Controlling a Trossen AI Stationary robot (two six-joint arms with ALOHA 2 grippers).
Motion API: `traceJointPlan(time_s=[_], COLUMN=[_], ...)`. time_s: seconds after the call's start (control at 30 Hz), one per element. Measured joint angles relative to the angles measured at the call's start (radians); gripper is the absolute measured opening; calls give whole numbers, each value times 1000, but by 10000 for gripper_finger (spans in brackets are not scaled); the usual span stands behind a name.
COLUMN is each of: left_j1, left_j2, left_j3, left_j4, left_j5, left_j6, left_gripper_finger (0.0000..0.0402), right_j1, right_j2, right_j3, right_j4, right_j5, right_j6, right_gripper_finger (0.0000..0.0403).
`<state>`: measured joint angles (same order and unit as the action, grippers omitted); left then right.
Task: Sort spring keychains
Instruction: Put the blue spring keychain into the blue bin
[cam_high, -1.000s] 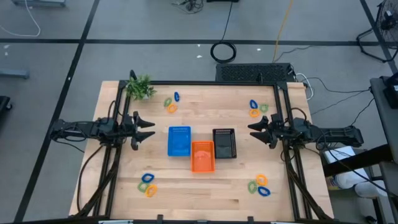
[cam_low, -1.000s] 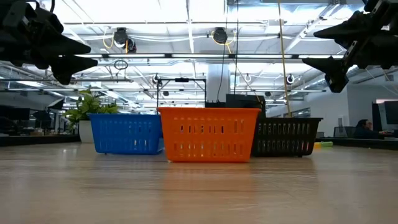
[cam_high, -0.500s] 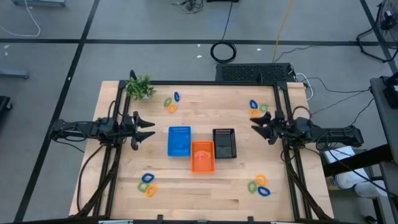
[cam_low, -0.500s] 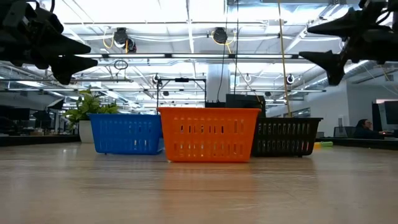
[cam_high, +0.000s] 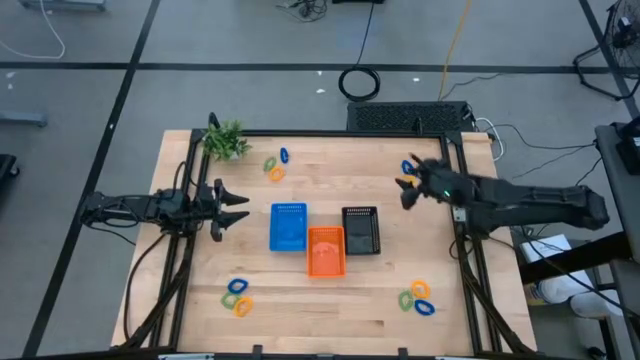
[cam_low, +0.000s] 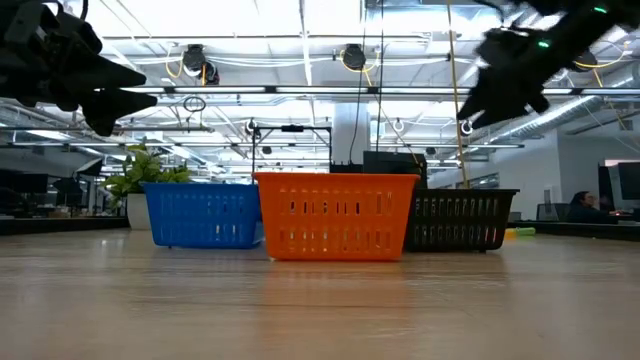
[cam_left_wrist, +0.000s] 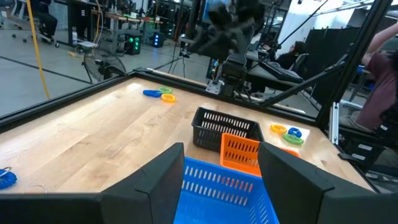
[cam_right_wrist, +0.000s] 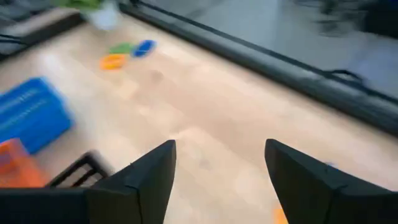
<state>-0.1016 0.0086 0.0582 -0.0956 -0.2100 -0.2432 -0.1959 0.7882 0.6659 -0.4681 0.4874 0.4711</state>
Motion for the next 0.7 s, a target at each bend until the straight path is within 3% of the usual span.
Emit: traceJointPlan(time_s=[0.2,0.33,0.43,0.7], left_j1=[0,0,0,0], left_j2=[0,0,0,0], left_j3=[0,-2,-2,-2], left_j4=[7,19,19,20], left_j5=[0,-1,0,0], left_j6=[0,0,0,0], left_gripper_finger=[214,214,214,214], right_j1=[-259,-417,-507,-584], right_j2=[325,476,565,717], right_j3=[226,270,271,232], right_j4=[-156,-160,-173,-124], right_j5=[-164,-278,-283,-335], right_j6=[-105,-151,-147,-142], right_gripper_finger=[230,232,232,230])
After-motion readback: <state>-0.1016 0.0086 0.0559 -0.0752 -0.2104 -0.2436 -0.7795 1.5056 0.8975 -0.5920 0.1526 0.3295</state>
